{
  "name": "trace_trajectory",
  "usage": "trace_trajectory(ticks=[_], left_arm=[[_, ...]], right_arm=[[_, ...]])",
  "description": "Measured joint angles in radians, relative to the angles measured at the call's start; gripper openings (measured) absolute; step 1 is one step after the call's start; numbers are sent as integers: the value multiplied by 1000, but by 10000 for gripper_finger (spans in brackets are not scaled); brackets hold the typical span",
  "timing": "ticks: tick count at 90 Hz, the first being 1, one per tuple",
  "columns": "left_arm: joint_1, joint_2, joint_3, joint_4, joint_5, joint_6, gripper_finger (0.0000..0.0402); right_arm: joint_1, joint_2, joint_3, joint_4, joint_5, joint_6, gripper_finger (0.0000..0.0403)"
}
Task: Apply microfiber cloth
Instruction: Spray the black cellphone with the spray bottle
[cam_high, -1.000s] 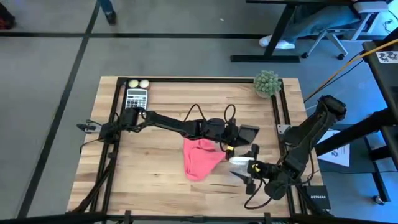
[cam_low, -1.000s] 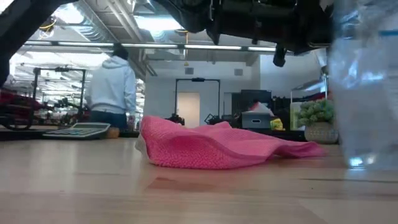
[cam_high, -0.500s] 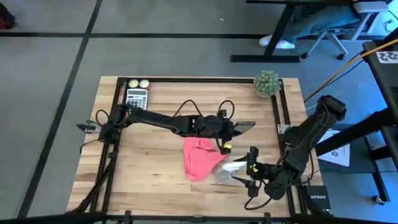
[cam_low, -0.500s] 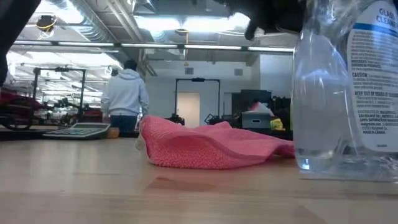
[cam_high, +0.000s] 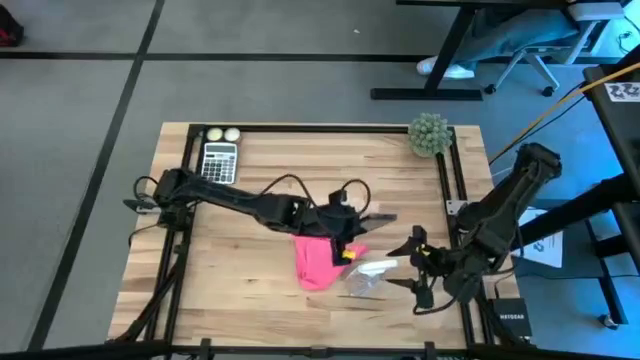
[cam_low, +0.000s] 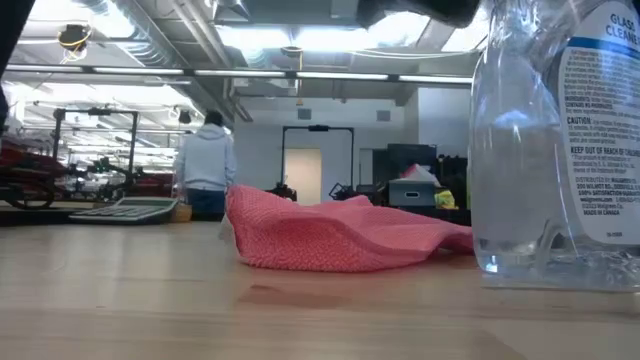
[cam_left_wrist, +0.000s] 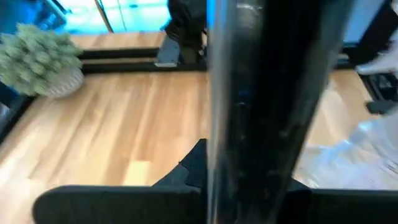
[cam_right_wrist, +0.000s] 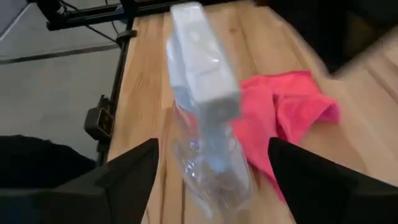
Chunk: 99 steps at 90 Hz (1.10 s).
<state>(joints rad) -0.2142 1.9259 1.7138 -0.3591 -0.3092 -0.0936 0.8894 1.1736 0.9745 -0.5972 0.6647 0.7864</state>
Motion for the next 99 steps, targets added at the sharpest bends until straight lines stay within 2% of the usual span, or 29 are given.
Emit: trace_trajectory(ticks=[11, 31, 60, 99], left_arm=[[-36, 0, -4, -32, -12, -61, 21], [-92, -2, -5, -40, -35, -160, 21], [-125, 28, -6, 10, -35, -218, 21], [-126, 55, -6, 49, -32, -239, 21]], right_arm=[[0, -6, 0, 2, 27, 5, 289], [0, -8, 0, -18, 140, 6, 289], [-1, -14, 0, -103, 276, 19, 289], [-102, -14, 2, -133, 328, -21, 289]])
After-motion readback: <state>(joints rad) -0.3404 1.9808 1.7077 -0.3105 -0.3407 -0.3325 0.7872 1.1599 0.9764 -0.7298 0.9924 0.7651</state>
